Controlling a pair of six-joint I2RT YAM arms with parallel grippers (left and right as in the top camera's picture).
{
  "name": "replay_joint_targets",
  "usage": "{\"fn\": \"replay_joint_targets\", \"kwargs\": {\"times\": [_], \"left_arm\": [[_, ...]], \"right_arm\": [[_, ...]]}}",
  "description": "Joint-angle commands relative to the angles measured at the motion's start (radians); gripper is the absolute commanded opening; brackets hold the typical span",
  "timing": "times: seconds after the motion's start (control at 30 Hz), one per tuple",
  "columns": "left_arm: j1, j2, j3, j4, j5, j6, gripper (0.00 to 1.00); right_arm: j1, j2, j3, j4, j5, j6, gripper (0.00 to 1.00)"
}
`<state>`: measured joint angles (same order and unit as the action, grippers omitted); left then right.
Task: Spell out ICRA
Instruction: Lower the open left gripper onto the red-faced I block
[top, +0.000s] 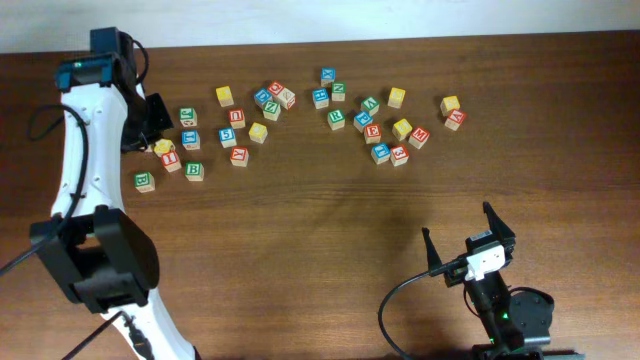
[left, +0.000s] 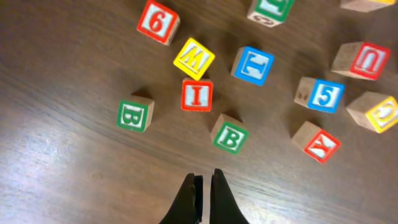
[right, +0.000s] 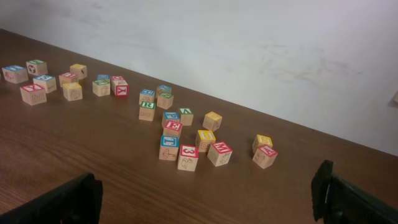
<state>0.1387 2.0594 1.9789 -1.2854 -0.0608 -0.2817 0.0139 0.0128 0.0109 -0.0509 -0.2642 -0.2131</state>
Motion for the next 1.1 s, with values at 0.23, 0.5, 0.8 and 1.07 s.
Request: {"fn": "replay_joint_targets", "kwargs": {"times": [0.23,0.5,0.8,1.07], "left_arm": [[0.013,0.021,-0.066,0.052,-0.055,-0.017,0.07],[0.013,0.097,-0.067,0.061,-0.071,-0.018,0.20],[0.013,0.140,-0.067,0.084,-0.075,-0.017,0.43],[0.013,0.151,-0.067,0.090,-0.087,-0.017,0.54]], "right_arm": [[0.006,-0.007,-0.005,-0.005,-0.013,0.004,0.98],[0.006,-0.007,-0.005,-0.005,-0.013,0.004,0.98],[0.006,-0.007,-0.005,-0.005,-0.013,0.004,0.98],[0.006,-0.007,-0.005,-0.005,-0.013,0.004,0.98]]}}
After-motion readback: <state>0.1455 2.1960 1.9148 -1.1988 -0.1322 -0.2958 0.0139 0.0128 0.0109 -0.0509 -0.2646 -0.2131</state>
